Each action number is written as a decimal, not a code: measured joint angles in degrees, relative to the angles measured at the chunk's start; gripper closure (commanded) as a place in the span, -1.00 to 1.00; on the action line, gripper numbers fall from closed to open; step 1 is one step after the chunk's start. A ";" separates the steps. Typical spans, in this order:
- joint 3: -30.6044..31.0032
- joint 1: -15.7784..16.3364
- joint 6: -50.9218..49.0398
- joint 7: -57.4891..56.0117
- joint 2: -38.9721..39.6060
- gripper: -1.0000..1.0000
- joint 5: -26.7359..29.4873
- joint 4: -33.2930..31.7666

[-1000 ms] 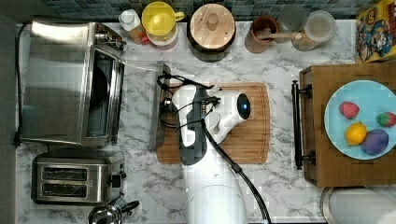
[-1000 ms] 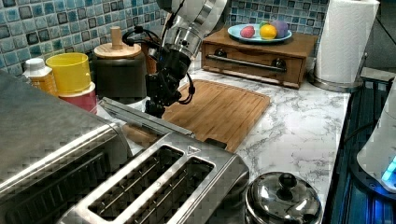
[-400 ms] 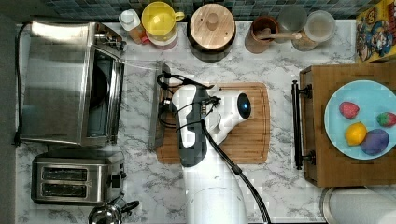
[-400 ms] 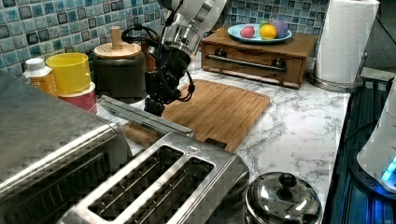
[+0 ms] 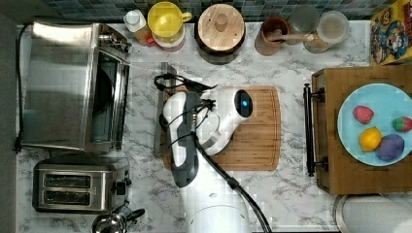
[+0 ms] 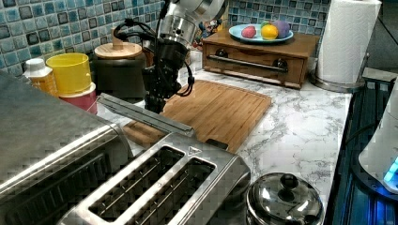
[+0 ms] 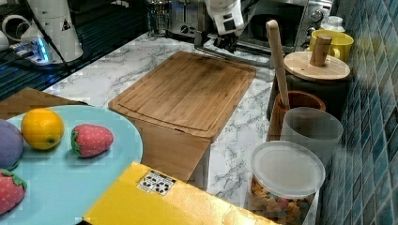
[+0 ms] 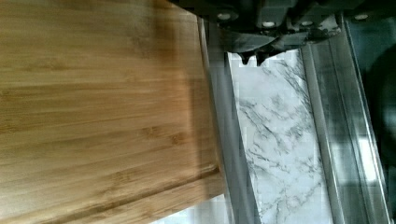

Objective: Close the oven.

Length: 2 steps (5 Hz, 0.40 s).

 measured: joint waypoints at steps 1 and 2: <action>0.46 1.41 -0.14 3.69 -1.82 1.00 -5.93 1.34; 1.50 2.19 -0.53 6.77 -4.38 1.00 -7.44 1.68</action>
